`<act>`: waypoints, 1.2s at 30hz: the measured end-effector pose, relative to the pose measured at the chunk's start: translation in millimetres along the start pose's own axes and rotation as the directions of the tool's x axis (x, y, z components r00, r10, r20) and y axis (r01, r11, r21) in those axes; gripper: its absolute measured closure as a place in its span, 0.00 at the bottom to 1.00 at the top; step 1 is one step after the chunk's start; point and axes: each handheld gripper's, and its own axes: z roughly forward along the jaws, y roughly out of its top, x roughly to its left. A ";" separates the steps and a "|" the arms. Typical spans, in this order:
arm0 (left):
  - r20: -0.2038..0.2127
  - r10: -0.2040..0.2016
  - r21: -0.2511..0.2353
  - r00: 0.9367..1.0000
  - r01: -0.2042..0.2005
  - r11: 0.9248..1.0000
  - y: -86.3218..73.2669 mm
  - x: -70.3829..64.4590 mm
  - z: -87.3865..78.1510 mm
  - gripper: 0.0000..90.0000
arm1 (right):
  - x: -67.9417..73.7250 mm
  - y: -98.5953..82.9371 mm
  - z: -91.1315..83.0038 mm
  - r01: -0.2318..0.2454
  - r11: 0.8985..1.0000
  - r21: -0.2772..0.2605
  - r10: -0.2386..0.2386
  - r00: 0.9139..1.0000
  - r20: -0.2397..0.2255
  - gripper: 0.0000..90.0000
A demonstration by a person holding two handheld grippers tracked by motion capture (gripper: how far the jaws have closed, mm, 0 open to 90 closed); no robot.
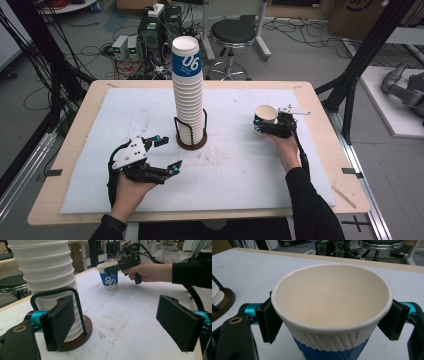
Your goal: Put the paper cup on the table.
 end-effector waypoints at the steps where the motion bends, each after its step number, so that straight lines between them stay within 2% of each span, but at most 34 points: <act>1: 0.001 0.000 0.000 1.000 0.000 1.000 0.0 0.1 0.1 0.17 | 0.3 0.1 -0.4 0.000 1.000 0.004 0.000 1.000 -0.003 0.21; 5: 0.003 0.000 0.002 1.000 0.000 1.000 -0.2 0.4 1.1 0.17 | 0.0 0.2 -1.3 0.001 1.000 0.013 0.000 1.000 -0.019 0.21; 19: 0.005 -0.004 0.008 1.000 0.004 1.000 -0.4 0.0 2.3 0.17 | 3.3 -1.3 -2.4 0.020 0.999 0.027 -0.019 1.000 -0.025 0.15; 36: 0.018 0.001 0.014 1.000 -0.001 1.000 0.1 0.0 5.0 0.17 | 5.9 -2.8 -9.5 0.048 0.998 0.046 -0.048 0.999 0.004 0.15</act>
